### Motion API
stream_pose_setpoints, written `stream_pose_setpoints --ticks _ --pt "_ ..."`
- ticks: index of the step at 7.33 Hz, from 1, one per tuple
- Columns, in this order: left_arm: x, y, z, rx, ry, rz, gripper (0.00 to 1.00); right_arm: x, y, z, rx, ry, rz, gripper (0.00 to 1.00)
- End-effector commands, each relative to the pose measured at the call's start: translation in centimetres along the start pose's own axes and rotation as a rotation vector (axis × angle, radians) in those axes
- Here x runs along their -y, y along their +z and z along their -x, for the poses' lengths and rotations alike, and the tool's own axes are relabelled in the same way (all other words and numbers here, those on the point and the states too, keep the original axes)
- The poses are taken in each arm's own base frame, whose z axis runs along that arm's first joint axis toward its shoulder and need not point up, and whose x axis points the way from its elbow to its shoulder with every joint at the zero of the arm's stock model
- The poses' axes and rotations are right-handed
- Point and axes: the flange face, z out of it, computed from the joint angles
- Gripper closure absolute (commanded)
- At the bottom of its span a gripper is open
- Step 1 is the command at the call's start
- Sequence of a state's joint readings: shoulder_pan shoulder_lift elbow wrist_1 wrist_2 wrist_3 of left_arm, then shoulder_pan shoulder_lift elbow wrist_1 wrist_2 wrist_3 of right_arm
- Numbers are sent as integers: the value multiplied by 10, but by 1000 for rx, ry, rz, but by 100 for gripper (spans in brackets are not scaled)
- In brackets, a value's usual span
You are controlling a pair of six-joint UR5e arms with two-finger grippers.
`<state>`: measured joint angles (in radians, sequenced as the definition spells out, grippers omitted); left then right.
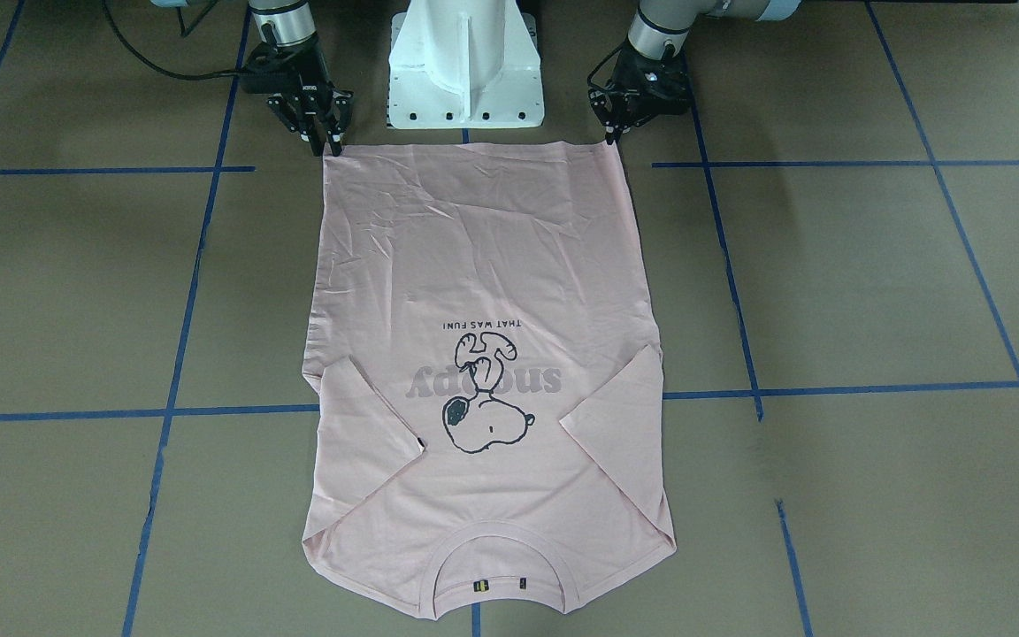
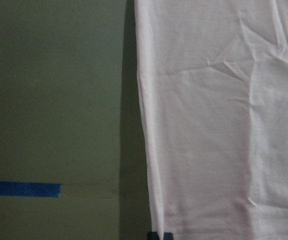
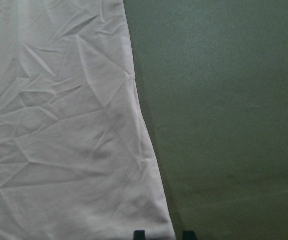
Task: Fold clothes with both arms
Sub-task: 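Grasp the hem corners with both grippers, then lift the hem with both grippers and fold it toward the collar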
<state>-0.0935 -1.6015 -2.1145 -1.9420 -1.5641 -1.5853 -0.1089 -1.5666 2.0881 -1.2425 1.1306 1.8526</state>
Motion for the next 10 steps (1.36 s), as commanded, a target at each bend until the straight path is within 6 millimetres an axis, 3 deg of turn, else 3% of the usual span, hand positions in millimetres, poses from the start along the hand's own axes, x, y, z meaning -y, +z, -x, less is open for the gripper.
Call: stream_pose_setpoints --ticks 1,4,5,6,7,9,10 --pt "0 0 0 -1 -1 0 100 -1 -2 8 14 9 2 100" --pt "0 -3 -2 -7 1 1 100 0 -3 8 16 10 -1 100" --pt "0 -16 -8 -33 0 4 100 8 -8 9 2 5 -14 100" --pt "2 -48 -17 -80 3 4 100 24 -40 19 -19 -16 -18 100" --pt "-3 -98 -27 -88 10 81 100 44 -91 33 -16 -79 -10 100" --pt "-11 -224 -48 -103 14 167 100 88 -189 41 0 -68 44 100" --pt "-2 -268 -60 -146 -1 163 100 115 -230 43 -14 -26 99 100"
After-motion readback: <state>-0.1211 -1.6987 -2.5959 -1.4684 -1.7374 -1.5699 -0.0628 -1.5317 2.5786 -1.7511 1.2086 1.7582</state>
